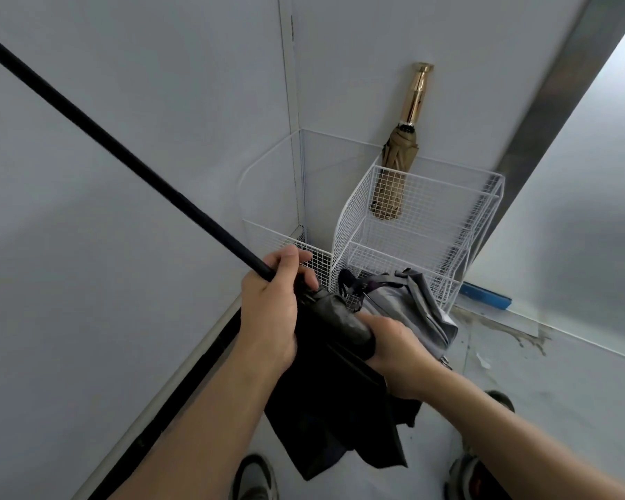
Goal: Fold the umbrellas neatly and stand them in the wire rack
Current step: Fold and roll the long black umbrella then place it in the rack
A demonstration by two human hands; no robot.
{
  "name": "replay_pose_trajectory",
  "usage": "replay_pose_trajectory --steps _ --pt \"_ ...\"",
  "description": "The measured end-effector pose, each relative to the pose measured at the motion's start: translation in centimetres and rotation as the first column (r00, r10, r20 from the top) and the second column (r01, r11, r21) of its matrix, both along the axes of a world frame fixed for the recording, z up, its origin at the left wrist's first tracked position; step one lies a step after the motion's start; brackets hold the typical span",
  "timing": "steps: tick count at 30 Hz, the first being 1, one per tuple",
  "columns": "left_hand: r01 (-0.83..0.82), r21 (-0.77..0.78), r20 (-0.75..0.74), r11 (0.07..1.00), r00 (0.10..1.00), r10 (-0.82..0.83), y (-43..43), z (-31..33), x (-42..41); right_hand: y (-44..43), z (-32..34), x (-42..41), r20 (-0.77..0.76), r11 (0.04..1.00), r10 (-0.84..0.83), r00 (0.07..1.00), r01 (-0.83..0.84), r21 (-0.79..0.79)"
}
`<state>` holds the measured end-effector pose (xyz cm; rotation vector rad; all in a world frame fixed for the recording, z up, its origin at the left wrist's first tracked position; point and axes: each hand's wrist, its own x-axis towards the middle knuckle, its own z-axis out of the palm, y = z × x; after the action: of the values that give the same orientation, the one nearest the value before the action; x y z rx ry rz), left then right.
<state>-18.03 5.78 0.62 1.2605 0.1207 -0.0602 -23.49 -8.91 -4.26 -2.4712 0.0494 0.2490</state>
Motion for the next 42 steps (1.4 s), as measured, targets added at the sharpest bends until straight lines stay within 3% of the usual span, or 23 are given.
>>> replay_pose_trajectory --steps 4,8,9,12,13,15,17,20,22,29,33,36,39,42 --pt "0.198 0.146 0.186 0.969 0.957 -0.223 1.2 0.9 -0.1 -0.9 2.7 -0.2 -0.218 0.953 0.097 0.971 -0.028 0.301" --pt "0.338 0.047 0.124 0.940 0.932 -0.342 1.2 0.8 -0.3 -1.2 3.4 -0.7 -0.326 0.949 0.228 0.917 -0.135 0.284" --pt "0.335 0.018 0.107 0.942 0.936 -0.335 1.1 0.6 -0.3 -1.4 2.9 -0.7 -0.356 0.945 0.271 0.894 -0.177 0.274" --pt "0.195 0.069 0.061 0.978 0.978 -0.199 0.7 0.5 -0.1 -1.3 2.5 -1.3 -0.395 0.898 0.162 0.904 0.030 0.439" --pt "0.145 0.105 0.064 0.984 0.986 -0.152 0.8 0.2 0.0 -1.0 2.8 -1.2 -0.335 0.845 0.112 0.936 0.088 0.527" --pt "0.060 0.197 0.098 0.979 0.992 -0.081 1.2 -0.2 0.4 -1.1 3.6 -1.0 -0.228 0.649 -0.068 0.971 0.217 0.729" --pt "-0.022 0.294 0.151 0.955 0.988 -0.024 1.7 -0.5 0.9 -1.5 3.9 -0.2 -0.233 0.501 -0.088 0.969 0.245 0.830" --pt "-0.092 0.356 0.207 0.930 0.978 0.017 2.2 -1.0 1.4 -2.1 3.4 -0.1 -0.158 0.611 -0.004 0.987 0.128 0.781" --pt "-0.097 0.377 0.208 0.921 0.978 0.017 2.4 -1.3 1.6 -1.7 2.9 -0.4 -0.089 0.654 -0.043 0.995 0.095 0.751" --pt "-0.031 0.394 0.184 0.919 0.982 -0.046 2.2 -1.5 1.7 -1.3 2.4 0.1 0.097 0.682 -0.302 0.948 0.144 0.717" --pt "0.069 0.421 0.174 0.904 0.972 -0.155 1.7 -0.9 1.1 -1.7 1.7 0.8 0.193 0.704 -0.461 0.866 0.226 0.673" --pt "0.155 0.414 0.193 0.897 0.948 -0.252 0.8 -0.1 -0.1 -1.8 1.3 1.2 0.306 0.798 -0.482 0.821 0.268 0.540" --pt "0.160 0.382 0.200 0.910 0.947 -0.250 0.1 0.1 -0.6 -1.6 0.1 1.5 0.381 0.871 -0.453 0.806 0.311 0.380" --pt "0.109 0.347 0.160 0.931 0.972 -0.174 0.1 0.0 -0.2 -2.1 -0.6 1.9 0.331 0.860 -0.487 0.808 0.379 0.340"
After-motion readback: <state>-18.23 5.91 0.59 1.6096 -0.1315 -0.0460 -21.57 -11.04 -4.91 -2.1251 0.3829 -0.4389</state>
